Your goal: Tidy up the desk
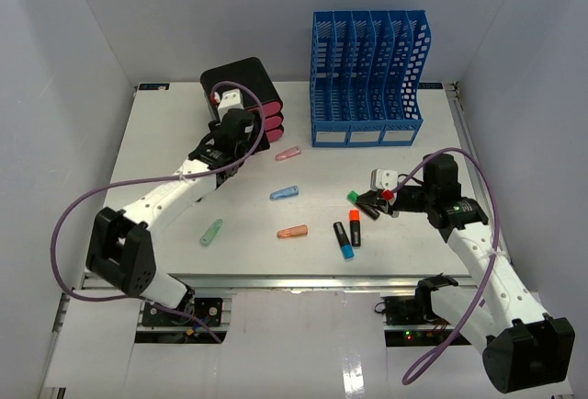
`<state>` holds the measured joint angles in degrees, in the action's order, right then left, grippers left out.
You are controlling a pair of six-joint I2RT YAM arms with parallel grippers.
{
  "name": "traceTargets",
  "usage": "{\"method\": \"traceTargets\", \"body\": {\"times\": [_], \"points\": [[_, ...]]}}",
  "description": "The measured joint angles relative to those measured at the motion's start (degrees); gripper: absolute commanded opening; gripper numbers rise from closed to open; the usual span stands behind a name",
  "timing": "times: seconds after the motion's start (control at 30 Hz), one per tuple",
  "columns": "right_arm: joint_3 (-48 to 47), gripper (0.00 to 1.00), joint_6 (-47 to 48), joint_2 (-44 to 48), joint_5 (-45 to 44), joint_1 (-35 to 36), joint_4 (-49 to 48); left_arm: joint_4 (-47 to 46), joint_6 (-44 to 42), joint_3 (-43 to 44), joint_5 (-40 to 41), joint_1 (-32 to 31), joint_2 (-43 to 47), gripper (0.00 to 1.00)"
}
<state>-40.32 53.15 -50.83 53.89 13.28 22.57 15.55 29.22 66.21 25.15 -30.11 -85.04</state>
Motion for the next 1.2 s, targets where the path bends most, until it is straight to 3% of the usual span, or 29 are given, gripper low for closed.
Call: {"method": "traceTargets", "body": {"times": [0.17,0.37,0.83,1.2], "points": [[0.0,0.14,-0.9,-0.1,-0.4,-0.2,-0.3,1.5,6.7,3.8,2.1,0.0,-7.8,0.81],[0.0,0.14,-1.3,0.0,-0.9,-0.2,-0.4,1.9,9.0,10.4,3.6,0.0,-15.0,0.77],[0.0,0.14,-1.3,-0.1,-1.0,-0.2,-0.5,-2.2,7.1,13.2,7.9,0.0,-22.9,0.73],[0.0,0.13,-1.3,-0.1,-1.0,-0.2,-0.5,-10.0,2.7,12.0,12.6,0.0,-23.7,0.60]]}}
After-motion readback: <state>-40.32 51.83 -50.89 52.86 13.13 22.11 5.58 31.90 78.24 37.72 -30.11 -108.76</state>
